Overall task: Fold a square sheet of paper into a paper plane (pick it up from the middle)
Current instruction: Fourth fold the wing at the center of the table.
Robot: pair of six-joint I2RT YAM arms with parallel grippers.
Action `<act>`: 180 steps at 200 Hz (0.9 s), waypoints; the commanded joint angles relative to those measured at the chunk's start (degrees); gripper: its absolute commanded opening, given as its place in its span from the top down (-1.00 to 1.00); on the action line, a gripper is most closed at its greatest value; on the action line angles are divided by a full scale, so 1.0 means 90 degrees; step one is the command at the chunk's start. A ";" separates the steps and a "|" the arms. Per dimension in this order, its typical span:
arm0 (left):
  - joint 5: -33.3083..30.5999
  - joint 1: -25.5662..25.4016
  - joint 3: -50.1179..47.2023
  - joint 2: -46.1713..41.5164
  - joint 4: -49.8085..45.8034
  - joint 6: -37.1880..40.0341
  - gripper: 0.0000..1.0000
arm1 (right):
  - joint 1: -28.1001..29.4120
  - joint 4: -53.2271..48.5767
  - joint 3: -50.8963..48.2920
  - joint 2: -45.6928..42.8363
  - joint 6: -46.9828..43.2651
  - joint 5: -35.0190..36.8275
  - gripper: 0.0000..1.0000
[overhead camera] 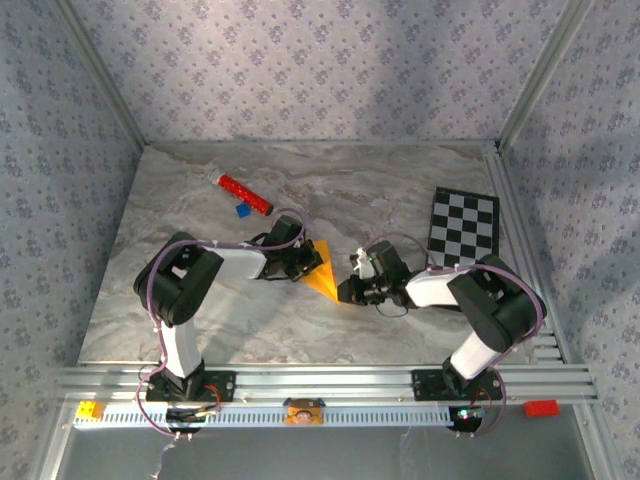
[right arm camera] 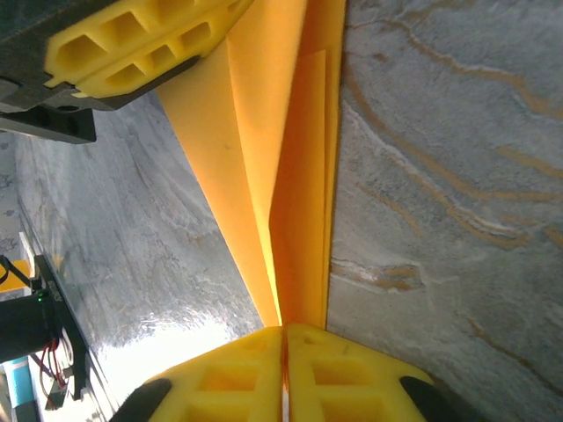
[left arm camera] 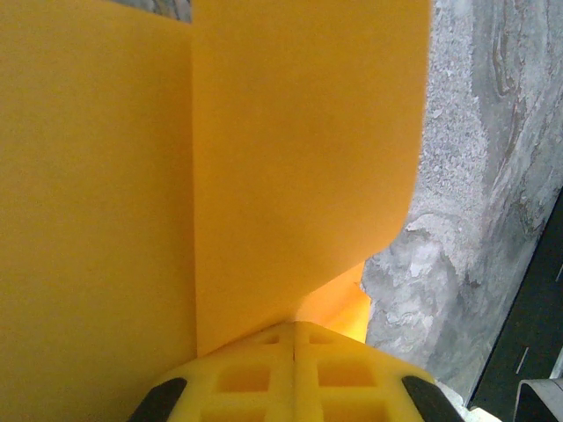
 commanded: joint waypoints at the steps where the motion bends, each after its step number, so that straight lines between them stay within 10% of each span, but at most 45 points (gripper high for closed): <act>1: -0.0237 -0.0008 -0.0029 0.0265 -0.0413 0.0053 0.98 | -0.0025 -0.0574 -0.0162 -0.0047 -0.0028 -0.0007 0.69; 180: -0.0218 -0.0023 0.0011 0.0273 -0.0454 0.0055 0.98 | 0.0040 -0.1062 -0.0092 0.0089 -0.0364 0.0346 0.93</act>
